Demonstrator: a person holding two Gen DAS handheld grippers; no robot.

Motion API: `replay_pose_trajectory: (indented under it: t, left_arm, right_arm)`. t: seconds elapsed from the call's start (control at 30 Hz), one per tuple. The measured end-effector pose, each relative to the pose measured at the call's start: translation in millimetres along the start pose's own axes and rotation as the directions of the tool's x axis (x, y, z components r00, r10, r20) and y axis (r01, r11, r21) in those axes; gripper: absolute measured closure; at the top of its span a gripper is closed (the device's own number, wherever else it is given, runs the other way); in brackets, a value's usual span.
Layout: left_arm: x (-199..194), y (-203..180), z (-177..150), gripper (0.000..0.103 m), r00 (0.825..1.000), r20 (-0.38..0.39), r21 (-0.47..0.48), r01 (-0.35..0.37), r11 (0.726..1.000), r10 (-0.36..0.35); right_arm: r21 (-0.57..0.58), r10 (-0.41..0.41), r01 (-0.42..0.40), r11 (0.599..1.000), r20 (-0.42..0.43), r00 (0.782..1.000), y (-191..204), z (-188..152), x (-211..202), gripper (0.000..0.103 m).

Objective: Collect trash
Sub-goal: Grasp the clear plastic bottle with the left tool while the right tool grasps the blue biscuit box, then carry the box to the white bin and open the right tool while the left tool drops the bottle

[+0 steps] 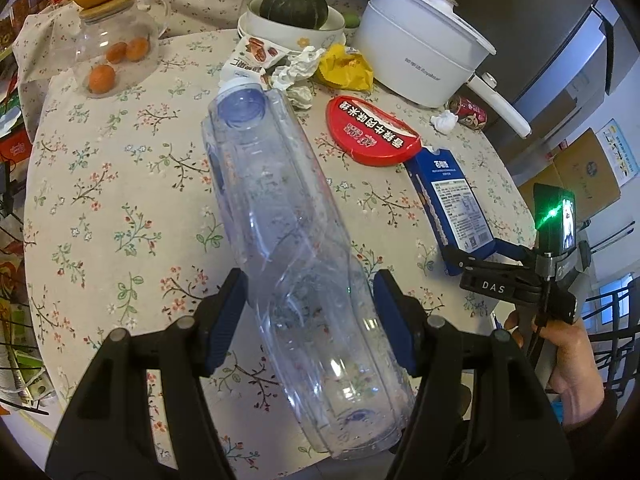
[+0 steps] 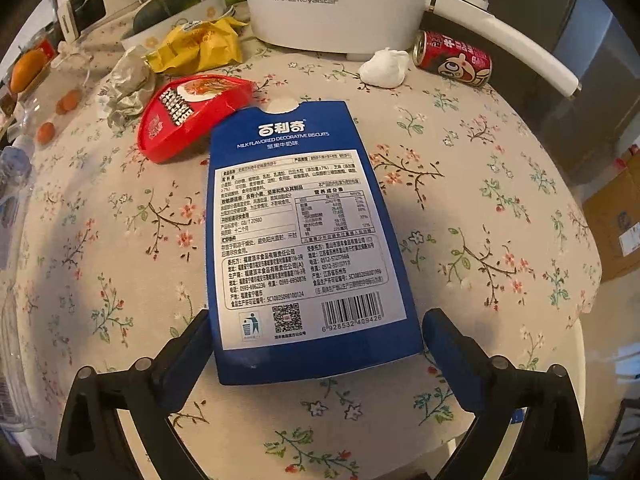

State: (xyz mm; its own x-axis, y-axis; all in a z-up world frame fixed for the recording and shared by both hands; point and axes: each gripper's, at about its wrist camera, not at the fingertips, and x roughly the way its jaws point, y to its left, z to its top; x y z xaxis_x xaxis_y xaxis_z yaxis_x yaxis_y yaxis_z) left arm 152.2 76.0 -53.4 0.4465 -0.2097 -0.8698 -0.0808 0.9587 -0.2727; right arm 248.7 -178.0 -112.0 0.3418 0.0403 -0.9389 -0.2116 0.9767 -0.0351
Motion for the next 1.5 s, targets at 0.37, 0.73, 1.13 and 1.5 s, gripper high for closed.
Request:
replay_pose_trajectory:
  t: [0.37, 0.73, 1.13, 1.5]
  left_arm:
    - [-9.5, -0.9, -3.6, 0.037, 1.000, 0.017, 0.008, 0.018, 1.000, -0.018]
    - [-22.5, -16.6, -7.9, 0.037, 0.996, 0.054, 0.041, 0.062, 0.997, -0.064]
    - [-28.9, -41.8, -10.0, 0.037, 0.986, 0.089, 0.107, 0.134, 0.985, -0.144]
    - [-23.8, -86.8, -22.0, 0.037, 0.972, 0.097, 0.199, 0.193, 0.961, -0.215]
  right_arm:
    - [0.003, 0.065, -0.065, 0.998, 0.061, 0.996, -9.8, -5.6, -36.8, 0.008]
    - [0.044, 0.098, -0.109, 0.993, 0.201, 0.975, -35.2, -18.1, -103.2, 0.008]
    - [0.094, 0.079, -0.110, 0.989, 0.285, 0.955, -83.6, -56.9, -168.3, 0.009]
    - [0.240, -0.053, -0.010, 0.971, 0.256, 0.965, -165.9, -118.8, -206.1, 0.009]
